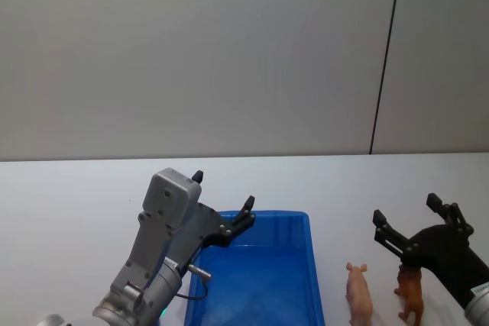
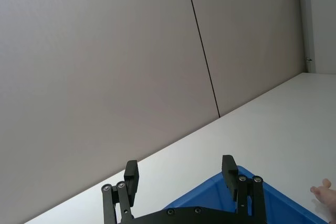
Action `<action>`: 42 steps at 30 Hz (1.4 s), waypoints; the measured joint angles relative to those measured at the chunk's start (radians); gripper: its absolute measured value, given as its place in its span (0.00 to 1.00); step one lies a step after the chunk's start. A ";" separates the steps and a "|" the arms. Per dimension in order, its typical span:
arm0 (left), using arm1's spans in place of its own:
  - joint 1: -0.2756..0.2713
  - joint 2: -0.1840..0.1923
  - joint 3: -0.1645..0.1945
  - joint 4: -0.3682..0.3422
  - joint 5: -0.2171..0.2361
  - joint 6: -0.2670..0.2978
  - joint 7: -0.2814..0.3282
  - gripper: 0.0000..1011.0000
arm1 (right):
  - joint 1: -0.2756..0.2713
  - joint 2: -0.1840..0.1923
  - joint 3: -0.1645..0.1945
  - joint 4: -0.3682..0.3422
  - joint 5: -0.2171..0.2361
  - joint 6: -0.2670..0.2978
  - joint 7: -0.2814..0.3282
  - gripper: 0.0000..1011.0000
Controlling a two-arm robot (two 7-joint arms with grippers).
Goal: Pick up the two dolls from the table and place them into the box.
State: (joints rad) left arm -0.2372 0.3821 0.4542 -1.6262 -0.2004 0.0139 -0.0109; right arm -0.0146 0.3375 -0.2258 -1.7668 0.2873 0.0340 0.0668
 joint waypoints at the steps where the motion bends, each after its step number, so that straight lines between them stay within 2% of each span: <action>1: 0.000 0.000 0.000 0.000 0.000 0.000 0.000 0.99 | 0.000 0.000 0.000 0.000 0.000 0.000 0.000 0.99; 42: 0.000 0.000 0.000 0.000 0.000 0.000 0.000 0.99 | -0.001 -0.003 0.000 0.000 -0.001 0.005 -0.006 0.99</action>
State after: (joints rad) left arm -0.2371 0.3821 0.4542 -1.6262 -0.2003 0.0139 -0.0109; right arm -0.0157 0.3348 -0.2261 -1.7668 0.2868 0.0393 0.0608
